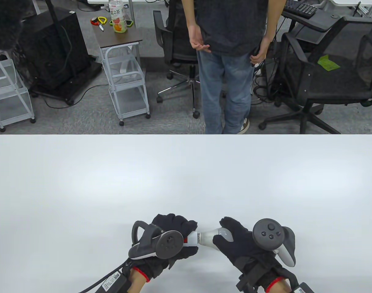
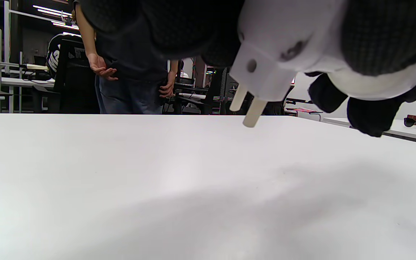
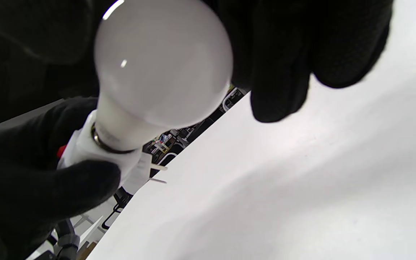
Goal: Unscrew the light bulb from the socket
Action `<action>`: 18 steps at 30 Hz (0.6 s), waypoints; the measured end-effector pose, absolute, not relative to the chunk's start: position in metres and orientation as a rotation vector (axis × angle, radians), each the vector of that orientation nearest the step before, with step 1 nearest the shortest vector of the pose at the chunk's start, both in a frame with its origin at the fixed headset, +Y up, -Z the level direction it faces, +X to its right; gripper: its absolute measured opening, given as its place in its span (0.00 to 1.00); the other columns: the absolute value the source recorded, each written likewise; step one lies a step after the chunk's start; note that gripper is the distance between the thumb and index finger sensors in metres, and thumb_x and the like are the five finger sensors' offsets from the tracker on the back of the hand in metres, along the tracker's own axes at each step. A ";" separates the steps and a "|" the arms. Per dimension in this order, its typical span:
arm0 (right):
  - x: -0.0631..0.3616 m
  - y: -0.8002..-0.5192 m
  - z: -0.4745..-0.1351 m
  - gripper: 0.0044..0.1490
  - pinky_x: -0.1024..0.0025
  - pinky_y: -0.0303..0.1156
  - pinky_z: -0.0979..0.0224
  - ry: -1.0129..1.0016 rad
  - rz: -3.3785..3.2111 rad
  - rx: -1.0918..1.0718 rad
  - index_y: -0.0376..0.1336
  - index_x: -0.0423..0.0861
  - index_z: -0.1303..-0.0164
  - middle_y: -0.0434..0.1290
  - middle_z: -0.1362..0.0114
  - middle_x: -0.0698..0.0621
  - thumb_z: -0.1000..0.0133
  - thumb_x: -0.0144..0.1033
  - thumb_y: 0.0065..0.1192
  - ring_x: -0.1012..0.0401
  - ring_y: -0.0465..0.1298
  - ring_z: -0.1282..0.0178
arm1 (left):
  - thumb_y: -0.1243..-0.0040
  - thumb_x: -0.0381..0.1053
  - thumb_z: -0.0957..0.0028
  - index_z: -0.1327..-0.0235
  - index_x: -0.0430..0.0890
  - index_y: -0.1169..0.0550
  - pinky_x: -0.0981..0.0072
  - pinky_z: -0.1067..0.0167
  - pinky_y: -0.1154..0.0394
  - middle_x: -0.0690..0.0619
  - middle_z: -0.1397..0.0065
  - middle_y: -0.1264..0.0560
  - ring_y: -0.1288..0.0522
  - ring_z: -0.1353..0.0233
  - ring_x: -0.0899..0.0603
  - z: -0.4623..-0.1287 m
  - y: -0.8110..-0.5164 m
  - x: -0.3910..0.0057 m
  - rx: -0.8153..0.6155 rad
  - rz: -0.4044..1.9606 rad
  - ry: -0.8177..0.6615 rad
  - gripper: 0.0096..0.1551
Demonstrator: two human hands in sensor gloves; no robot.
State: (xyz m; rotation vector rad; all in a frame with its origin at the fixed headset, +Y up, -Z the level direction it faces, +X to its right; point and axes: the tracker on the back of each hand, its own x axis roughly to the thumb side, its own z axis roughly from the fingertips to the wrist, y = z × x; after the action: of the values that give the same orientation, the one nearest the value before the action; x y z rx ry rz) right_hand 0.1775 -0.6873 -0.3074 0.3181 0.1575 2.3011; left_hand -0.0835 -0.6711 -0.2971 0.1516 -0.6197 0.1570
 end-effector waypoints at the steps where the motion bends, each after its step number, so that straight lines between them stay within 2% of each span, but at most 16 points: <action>1: 0.180 -0.689 -0.309 0.62 0.44 0.80 0.46 0.174 2.315 0.295 0.56 0.37 0.29 0.75 0.33 0.34 0.54 0.78 0.55 0.47 0.86 0.50 | 0.23 0.67 0.61 0.31 0.49 0.21 0.37 0.32 0.31 0.47 0.33 0.21 0.19 0.44 0.38 -0.297 -0.671 -0.083 0.155 0.154 -0.622 0.45; 4: 0.181 -0.692 -0.311 0.64 0.50 0.84 0.54 0.213 2.351 0.285 0.57 0.36 0.30 0.82 0.42 0.38 0.55 0.81 0.52 0.53 0.89 0.60 | 0.23 0.67 0.61 0.31 0.49 0.21 0.37 0.32 0.31 0.47 0.33 0.21 0.19 0.44 0.38 -0.296 -0.670 -0.082 0.168 0.146 -0.629 0.45; 8: 0.179 -0.692 -0.312 0.58 0.54 0.85 0.58 0.235 2.314 0.291 0.63 0.37 0.35 0.85 0.50 0.44 0.54 0.78 0.55 0.58 0.89 0.66 | 0.23 0.67 0.61 0.31 0.49 0.21 0.37 0.32 0.31 0.47 0.33 0.21 0.19 0.44 0.38 -0.296 -0.671 -0.082 0.167 0.141 -0.632 0.45; 18: 0.177 -0.690 -0.312 0.55 0.53 0.83 0.52 0.228 2.335 0.328 0.61 0.37 0.35 0.82 0.45 0.42 0.52 0.74 0.57 0.57 0.87 0.60 | 0.23 0.67 0.61 0.31 0.49 0.22 0.37 0.31 0.32 0.47 0.32 0.21 0.19 0.44 0.38 -0.297 -0.671 -0.083 0.154 0.159 -0.625 0.45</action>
State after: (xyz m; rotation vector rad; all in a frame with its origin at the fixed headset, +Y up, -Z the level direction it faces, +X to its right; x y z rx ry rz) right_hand 0.1770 -0.6898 -0.3116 0.3279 0.2277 2.3345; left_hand -0.0830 -0.6708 -0.2969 0.1539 -0.6246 0.1591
